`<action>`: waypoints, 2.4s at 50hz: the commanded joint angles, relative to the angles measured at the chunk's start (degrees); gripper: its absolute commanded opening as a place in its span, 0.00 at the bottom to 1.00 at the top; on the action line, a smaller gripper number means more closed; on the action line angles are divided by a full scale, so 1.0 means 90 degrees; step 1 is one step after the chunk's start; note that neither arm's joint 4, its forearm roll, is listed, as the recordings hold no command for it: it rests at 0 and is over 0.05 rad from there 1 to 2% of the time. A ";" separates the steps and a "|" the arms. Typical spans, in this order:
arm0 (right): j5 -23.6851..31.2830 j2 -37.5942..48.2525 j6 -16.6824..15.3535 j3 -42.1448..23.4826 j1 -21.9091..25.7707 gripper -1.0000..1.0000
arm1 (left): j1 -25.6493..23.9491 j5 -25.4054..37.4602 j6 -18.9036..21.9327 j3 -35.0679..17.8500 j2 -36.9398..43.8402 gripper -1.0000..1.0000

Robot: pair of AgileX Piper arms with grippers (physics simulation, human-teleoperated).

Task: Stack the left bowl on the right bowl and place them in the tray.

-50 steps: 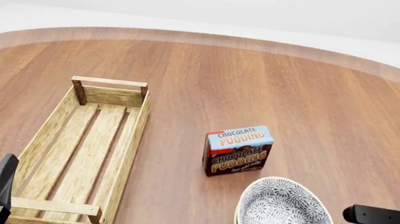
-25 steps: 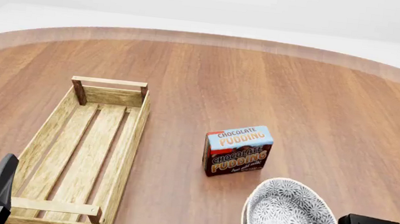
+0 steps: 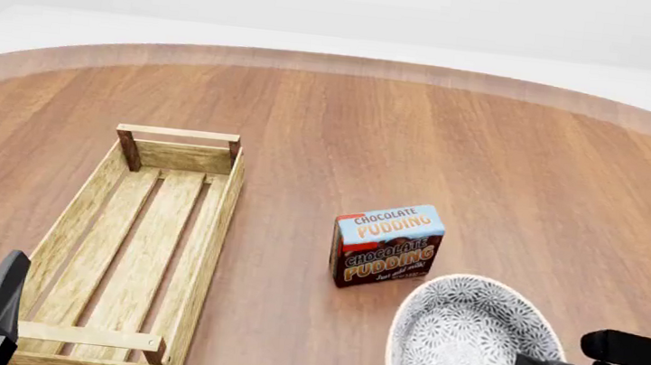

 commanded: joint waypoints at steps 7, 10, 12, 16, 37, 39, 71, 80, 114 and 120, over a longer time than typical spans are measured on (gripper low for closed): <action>0.1679 -0.0876 -0.0124 -0.2065 -0.0079 0.00 | 0.0000 0.0000 0.0000 0.0000 0.0000 1.00; 0.1841 -0.0847 -0.0183 -0.2442 -0.0104 0.00 | 0.0000 0.0000 0.0000 0.0000 0.0000 1.00; 0.1928 -0.0801 -0.0218 -0.2711 -0.0127 0.00 | 0.0000 0.0000 0.0000 0.0000 0.0000 1.00; 0.2009 -0.0654 -0.0304 -0.3079 -0.0108 0.00 | 0.0000 0.0000 0.0000 0.0000 0.0000 1.00; 0.1571 0.1848 -0.0694 -0.5943 0.0761 0.00 | 0.0000 0.0000 0.0000 0.0000 0.0000 1.00; 0.1559 0.2168 -0.0738 -0.6297 0.0851 0.00 | 0.0000 0.0000 0.0000 0.0000 0.0000 1.00; 0.0702 0.5301 -0.0697 -0.8863 0.1941 0.00 | 0.0000 0.0000 0.0000 0.0000 0.0000 1.00; 0.0498 0.5871 -0.0627 -0.9276 0.2262 0.00 | 0.0000 0.0000 0.0000 0.0000 0.0000 1.00; -0.0422 0.7724 -0.0169 -0.9819 0.3340 0.00 | 0.0000 0.0000 0.0000 0.0000 0.0000 1.00; -0.0572 0.7928 -0.0106 -0.9825 0.3452 0.00 | 0.0000 0.0000 0.0000 0.0000 0.0000 1.00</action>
